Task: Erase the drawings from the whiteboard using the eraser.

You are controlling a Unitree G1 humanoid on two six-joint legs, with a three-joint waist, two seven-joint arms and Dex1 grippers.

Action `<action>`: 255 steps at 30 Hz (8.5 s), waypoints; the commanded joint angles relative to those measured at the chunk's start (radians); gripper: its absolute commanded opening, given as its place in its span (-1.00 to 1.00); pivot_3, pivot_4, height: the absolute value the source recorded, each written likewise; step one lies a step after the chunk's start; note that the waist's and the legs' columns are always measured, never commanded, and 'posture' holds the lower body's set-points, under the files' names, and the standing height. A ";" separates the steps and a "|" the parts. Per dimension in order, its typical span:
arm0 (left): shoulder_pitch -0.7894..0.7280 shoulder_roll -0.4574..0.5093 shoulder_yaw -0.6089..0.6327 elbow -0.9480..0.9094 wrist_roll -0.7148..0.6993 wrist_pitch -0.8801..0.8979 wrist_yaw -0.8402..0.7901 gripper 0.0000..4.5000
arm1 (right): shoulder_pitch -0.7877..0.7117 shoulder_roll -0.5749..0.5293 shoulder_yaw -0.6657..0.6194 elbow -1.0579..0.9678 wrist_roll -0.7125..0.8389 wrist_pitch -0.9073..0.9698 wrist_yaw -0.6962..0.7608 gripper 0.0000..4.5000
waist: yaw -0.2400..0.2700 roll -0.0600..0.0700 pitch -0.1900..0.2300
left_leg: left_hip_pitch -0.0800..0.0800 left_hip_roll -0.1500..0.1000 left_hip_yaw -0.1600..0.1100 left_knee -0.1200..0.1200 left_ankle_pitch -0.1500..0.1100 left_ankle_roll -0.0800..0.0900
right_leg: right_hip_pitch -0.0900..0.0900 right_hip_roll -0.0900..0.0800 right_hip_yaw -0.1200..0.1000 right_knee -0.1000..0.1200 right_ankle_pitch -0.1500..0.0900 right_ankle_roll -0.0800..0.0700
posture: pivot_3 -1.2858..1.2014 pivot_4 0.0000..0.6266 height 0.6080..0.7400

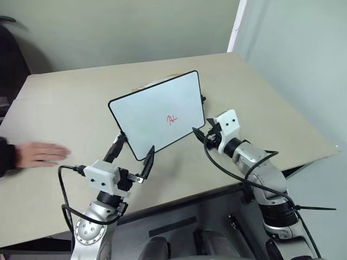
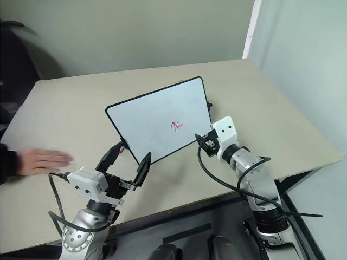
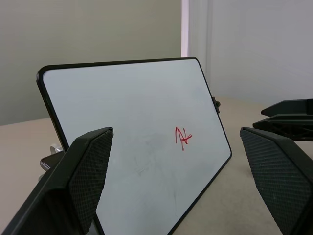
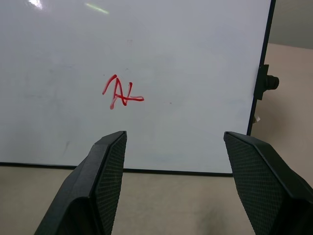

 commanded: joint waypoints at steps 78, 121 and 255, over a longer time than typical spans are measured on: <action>-0.011 -0.035 -0.105 0.126 0.092 -0.058 0.020 1.00 | -0.241 -0.275 0.017 0.313 0.042 0.378 0.182 -0.22 | 0.001 0.004 0.001 | 0.000 0.000 0.001 0.000 0.002 0.003 | 0.002 0.000 0.000 0.000 -0.001 0.001 | 0.03 -0.52 0.99; -0.047 -0.046 -0.114 0.153 0.098 -0.060 0.023 1.00 | -0.262 -0.293 0.029 0.241 -0.013 0.372 0.165 -0.08 | 0.001 0.004 0.001 | 0.000 0.000 0.001 0.001 0.003 0.003 | 0.003 0.000 0.000 0.000 -0.001 0.001 | 0.03 -0.52 0.99; 0.001 -0.034 -0.087 0.090 0.073 -0.051 0.030 1.00 | -0.517 0.151 0.219 0.585 -0.205 0.230 0.125 -0.81 | -0.008 -0.002 -0.003 | -0.002 0.000 0.001 -0.002 -0.002 -0.005 | -0.015 -0.001 -0.002 0.002 0.009 -0.013 | 0.03 -0.52 0.99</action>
